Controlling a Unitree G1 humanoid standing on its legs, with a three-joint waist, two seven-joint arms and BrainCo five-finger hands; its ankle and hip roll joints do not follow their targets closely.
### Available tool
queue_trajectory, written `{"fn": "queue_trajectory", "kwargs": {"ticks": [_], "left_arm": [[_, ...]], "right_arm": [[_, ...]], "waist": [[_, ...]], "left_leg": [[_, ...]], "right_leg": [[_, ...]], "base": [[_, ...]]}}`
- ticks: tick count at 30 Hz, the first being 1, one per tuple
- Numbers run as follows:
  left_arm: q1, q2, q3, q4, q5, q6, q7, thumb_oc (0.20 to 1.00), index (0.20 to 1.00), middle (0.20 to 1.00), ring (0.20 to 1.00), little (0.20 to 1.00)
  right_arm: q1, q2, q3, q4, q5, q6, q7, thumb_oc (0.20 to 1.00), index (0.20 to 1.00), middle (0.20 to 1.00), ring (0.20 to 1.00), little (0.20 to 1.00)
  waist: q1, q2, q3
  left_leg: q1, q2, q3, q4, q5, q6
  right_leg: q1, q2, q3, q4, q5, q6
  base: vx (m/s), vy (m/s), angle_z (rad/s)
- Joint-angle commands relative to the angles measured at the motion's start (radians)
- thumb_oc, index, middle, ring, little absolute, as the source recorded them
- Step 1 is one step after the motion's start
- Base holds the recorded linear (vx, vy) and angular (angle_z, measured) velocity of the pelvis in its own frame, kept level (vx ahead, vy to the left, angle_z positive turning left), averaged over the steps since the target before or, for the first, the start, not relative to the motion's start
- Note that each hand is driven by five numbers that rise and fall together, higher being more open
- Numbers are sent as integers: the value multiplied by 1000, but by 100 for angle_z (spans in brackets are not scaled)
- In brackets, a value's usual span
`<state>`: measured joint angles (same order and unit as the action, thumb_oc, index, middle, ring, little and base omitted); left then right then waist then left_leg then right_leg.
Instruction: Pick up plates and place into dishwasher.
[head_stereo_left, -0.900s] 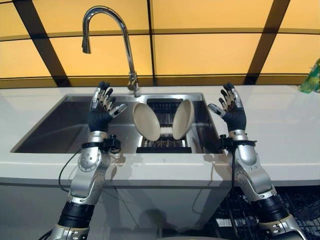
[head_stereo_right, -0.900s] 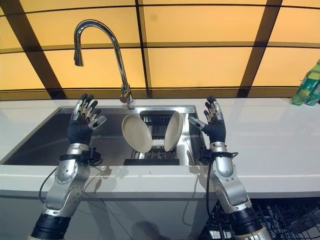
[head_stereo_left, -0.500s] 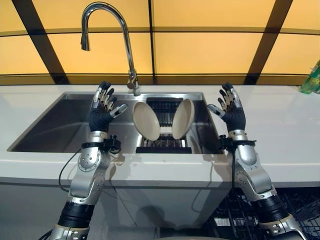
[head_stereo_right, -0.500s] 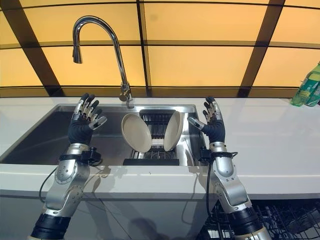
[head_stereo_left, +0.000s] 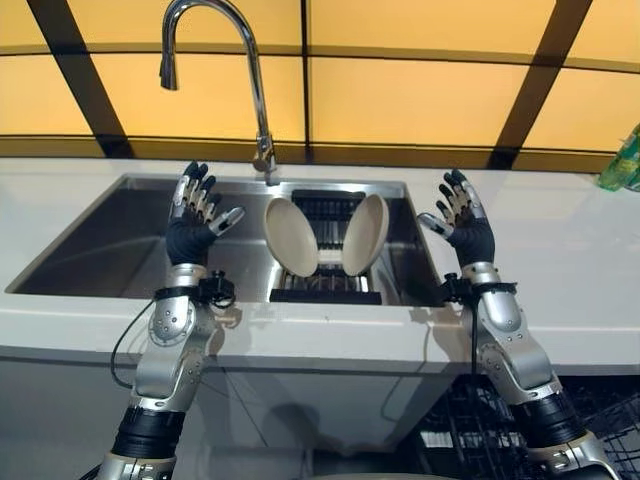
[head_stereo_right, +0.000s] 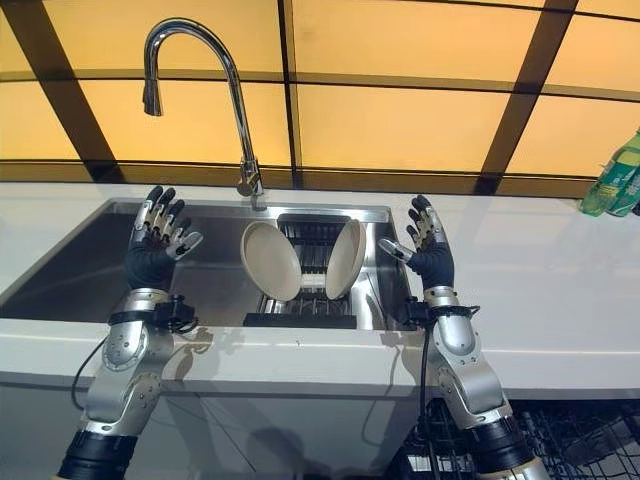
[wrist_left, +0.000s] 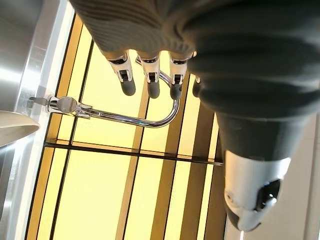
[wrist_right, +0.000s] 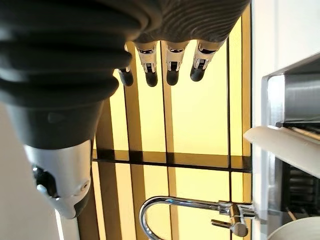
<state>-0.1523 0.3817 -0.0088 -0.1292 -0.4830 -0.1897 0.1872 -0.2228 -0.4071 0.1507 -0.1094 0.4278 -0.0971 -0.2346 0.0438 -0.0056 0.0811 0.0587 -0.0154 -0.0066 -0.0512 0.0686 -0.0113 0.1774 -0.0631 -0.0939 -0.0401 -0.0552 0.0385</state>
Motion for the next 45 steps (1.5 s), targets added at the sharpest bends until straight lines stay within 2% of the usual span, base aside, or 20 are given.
{"fn": "queue_trajectory", "kwargs": {"ticks": [1, 4, 9, 10, 14, 20, 25, 31, 37, 45], "left_arm": [[-56, 73, 36, 18, 140, -38, 19, 1000, 1000, 1000, 1000, 1000], [-60, 113, 44, 43, 206, -23, 18, 1000, 1000, 1000, 1000, 1000], [-81, 258, 63, 128, 378, -34, 7, 1000, 1000, 1000, 1000, 1000], [-84, 271, 64, 134, 378, -35, 6, 1000, 1000, 1000, 1000, 1000], [-105, 393, 70, 203, 480, -80, 13, 1000, 1000, 1000, 1000, 1000], [-139, 499, 52, 259, 595, -105, 20, 1000, 1000, 1000, 1000, 1000], [-138, 530, 27, 271, 655, -118, -21, 1000, 1000, 1000, 1000, 1000], [-150, 609, -39, 305, 870, -174, 27, 1000, 1000, 1000, 1000, 1000], [-160, 669, -112, 323, 989, -186, 69, 1000, 1000, 1000, 1000, 1000], [-139, 723, -170, 385, 1122, -140, 123, 1000, 1000, 1000, 1000, 1000]], "right_arm": [[-21, -30, -46, -67, 12, -58, -18, 1000, 1000, 1000, 1000, 1000], [-9, -40, -63, -76, 28, -47, -11, 1000, 1000, 1000, 1000, 1000], [9, -56, -63, -67, 42, -37, -20, 1000, 1000, 1000, 1000, 1000], [9, -57, -63, -66, 43, -36, -20, 1000, 1000, 1000, 1000, 1000], [14, -76, -67, -59, 58, -33, -13, 1000, 1000, 1000, 1000, 1000], [33, -93, -76, -47, 71, -38, 7, 1000, 1000, 1000, 1000, 1000], [54, -97, -82, -41, 69, -42, 18, 1000, 1000, 1000, 1000, 1000], [65, -124, -81, -31, 87, -40, 32, 1000, 1000, 1000, 1000, 1000], [79, -146, -82, -17, 87, -48, 50, 1000, 1000, 1000, 1000, 1000], [87, -182, -89, -6, 104, -58, 74, 1000, 1000, 1000, 1000, 1000]], "waist": [[-1, -4, -31], [-10, 3, -46], [-23, 17, -61], [-23, 17, -61], [-34, 24, -59], [-50, 29, -57], [-57, 32, -50], [-71, 41, -38], [-82, 48, -16], [-86, 50, 10]], "left_leg": [[40, 57, -30, 60, -96, -48], [60, 52, -17, 41, -101, -47], [75, 32, 7, 36, -121, -29], [75, 30, 9, 35, -122, -27], [72, 17, 21, 33, -131, -9], [67, 6, 36, 27, -135, 8], [64, -1, 43, 27, -140, 16], [67, -9, 51, 36, -156, 22], [61, -17, 64, 47, -162, 28], [55, -24, 80, 50, -161, 31]], "right_leg": [[-75, -47, 15, 61, 31, 27], [-67, -65, 17, 51, 34, 43], [-71, -91, 31, 38, 49, 69], [-72, -92, 33, 37, 50, 70], [-86, -102, 57, 29, 64, 82], [-103, -109, 86, 24, 75, 95], [-114, -114, 101, 26, 79, 101], [-116, -126, 108, 31, 74, 111], [-125, -135, 119, 37, 80, 119], [-133, -145, 124, 34, 88, 128]], "base": [[96, 144, -3], [135, 159, -5], [131, 143, -7], [97, 115, -10], [83, 103, -5], [72, 66, -15], [80, 60, -5], [91, 65, -6], [69, 81, -4], [38, 56, -9]]}}
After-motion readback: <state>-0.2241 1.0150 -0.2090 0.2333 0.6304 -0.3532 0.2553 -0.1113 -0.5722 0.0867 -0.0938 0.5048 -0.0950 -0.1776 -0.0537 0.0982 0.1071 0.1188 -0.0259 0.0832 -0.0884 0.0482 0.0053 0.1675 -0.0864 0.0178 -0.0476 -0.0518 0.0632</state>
